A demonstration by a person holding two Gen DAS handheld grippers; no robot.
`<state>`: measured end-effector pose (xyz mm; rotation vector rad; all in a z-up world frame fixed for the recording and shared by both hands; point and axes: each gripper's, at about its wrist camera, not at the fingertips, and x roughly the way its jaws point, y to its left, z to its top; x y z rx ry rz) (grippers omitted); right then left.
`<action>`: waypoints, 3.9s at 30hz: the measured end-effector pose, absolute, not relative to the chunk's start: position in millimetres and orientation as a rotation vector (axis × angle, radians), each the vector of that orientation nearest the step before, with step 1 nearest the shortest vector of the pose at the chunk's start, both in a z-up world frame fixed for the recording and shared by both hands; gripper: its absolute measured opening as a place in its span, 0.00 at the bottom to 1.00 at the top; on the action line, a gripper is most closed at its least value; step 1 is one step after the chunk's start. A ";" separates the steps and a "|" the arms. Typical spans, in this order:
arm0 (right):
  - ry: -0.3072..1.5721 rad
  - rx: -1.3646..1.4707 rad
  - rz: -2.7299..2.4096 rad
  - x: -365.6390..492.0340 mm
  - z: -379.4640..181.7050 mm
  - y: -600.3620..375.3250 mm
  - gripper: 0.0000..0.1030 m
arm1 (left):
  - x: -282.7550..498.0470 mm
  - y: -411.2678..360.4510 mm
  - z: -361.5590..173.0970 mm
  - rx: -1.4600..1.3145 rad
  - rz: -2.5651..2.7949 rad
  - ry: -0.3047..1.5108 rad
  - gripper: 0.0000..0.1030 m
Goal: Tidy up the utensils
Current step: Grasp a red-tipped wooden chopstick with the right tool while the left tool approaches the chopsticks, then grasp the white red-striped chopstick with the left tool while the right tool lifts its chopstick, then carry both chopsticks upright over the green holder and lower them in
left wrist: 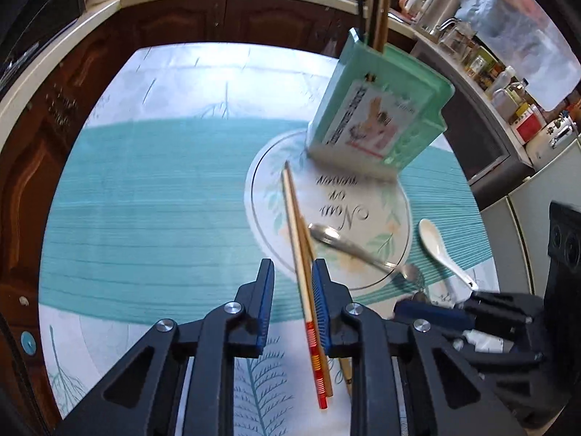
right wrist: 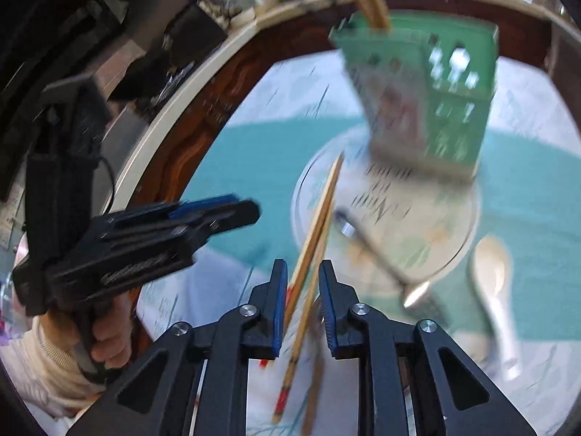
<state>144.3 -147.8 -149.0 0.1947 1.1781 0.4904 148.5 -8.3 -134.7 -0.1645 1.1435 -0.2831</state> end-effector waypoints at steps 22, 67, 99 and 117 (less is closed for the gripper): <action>1.359 -0.043 0.324 92.6 -207.6 -111.0 0.17 | 131.7 19.2 -163.1 -0.263 -0.252 1.165 0.19; 1.295 0.107 0.276 91.1 -188.2 -143.4 0.06 | 189.5 -62.4 -191.9 0.183 -0.192 1.508 0.06; 1.019 0.379 0.450 77.2 -131.6 -193.9 0.06 | 117.6 -24.4 -116.2 -0.029 -0.392 1.116 0.02; 0.557 0.431 0.341 205.0 -1.0 -247.0 0.06 | 225.6 -84.1 42.9 -0.061 -0.392 0.528 0.03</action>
